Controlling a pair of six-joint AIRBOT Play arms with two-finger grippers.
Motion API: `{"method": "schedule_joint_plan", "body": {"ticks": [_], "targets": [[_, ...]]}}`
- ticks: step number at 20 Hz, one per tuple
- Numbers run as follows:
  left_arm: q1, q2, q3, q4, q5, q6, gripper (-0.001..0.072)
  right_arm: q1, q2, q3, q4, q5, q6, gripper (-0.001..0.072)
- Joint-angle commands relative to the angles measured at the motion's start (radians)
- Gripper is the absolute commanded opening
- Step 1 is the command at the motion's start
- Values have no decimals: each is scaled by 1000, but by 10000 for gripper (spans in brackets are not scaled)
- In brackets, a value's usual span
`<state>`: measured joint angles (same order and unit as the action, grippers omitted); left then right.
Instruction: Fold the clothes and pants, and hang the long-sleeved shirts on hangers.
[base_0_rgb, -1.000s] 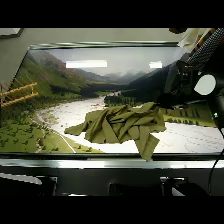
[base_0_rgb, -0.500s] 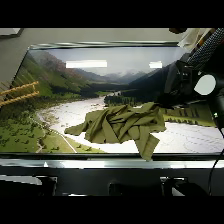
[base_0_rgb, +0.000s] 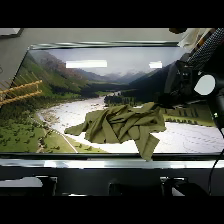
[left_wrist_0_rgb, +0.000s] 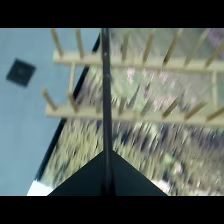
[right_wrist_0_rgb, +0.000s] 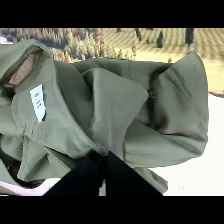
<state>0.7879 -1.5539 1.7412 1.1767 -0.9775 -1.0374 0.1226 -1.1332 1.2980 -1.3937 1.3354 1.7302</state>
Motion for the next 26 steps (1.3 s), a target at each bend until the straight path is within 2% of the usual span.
{"method": "schedule_joint_plan", "body": {"ticks": [1, 4, 6, 8, 10, 12, 14, 16, 18, 22, 26], "targets": [[-68, 83, 7, 1, 146, -71, 15, 0, 1, 0, -6, 0, -12, 27], [-144, 135, 7, 1, 184, -101, 15, 0, 1, 0, -16, -12, -18, 27], [-227, 171, 6, 0, 182, -178, 14, 0, 1, 0, -25, -37, -17, 27], [-330, 206, -14, 1, 183, -156, 13, 0, 1, 0, -32, -54, -8, 27], [-434, 263, -94, -4, 182, -109, 12, 0, 1, 0, -32, -55, -2, 27], [-509, 346, -233, -75, 182, -24, 11, 0, 1, 0, -33, -56, 5, 27], [-566, 475, -436, -251, 163, 132, 11, 0, 0, 0, -33, -56, 21, 27], [-621, 602, -615, -402, 63, 295, 12, 0, 0, 0, -39, -56, 21, 27], [-706, 721, -757, -439, -74, 396, 13, 0, 0, 0, -56, -55, 37, 26], [-865, 871, -901, -455, -115, 402, 16, 0, 0, 0, -69, -51, 42, 26], [-978, 901, -922, -456, -161, 402, 16, 0, 0, 0, -108, -41, 43, 26]]}}
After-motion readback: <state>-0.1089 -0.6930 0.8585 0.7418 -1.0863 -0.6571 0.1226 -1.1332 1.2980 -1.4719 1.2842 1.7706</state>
